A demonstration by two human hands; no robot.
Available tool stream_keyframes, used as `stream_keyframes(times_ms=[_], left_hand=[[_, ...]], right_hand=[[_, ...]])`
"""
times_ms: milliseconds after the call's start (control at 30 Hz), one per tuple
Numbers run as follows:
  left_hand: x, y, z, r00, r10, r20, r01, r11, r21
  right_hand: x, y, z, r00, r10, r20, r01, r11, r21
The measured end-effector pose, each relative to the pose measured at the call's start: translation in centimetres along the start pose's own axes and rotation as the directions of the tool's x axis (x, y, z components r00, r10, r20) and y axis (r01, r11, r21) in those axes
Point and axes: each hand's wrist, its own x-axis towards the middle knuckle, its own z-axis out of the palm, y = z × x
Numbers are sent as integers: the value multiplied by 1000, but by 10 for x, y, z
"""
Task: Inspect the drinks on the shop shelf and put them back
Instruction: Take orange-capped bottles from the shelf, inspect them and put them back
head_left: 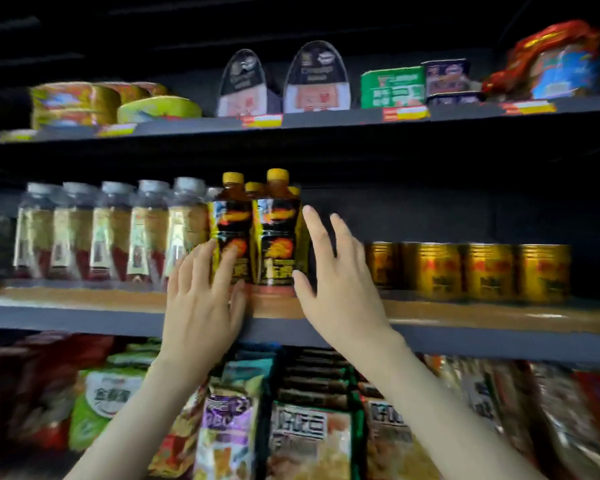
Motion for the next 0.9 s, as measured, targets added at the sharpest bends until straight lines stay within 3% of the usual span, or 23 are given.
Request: stream_keyframes(times_ms=[233,433,567,700,800,900], left_hand=[[12,-45,7,984,172,52,-168,983,-76],[10,-43,3,984,170,44,-159,971,-180],[11,-38,-9,986,164,-3,-159,950,-270],[1,-24,-31,984,158,-79,-176,908,-381],[-18,0,-53,985,160,-69,-172,833,-525],[-51,29,-77,987,156,27,-90,691,-717]], right_hand=[[50,-40,45,948,279,153,-287,958,28],[48,-44,48,951,310,20,-309,938,155],[33,-52,43,960,139,-245,-116,987,107],[23,-53,18,874,-89,-477,133,989,58],[3,-63,-9,851,-167,-497,242,966,90],[-40,-76,-30,908,-114,-404,243,928,283]])
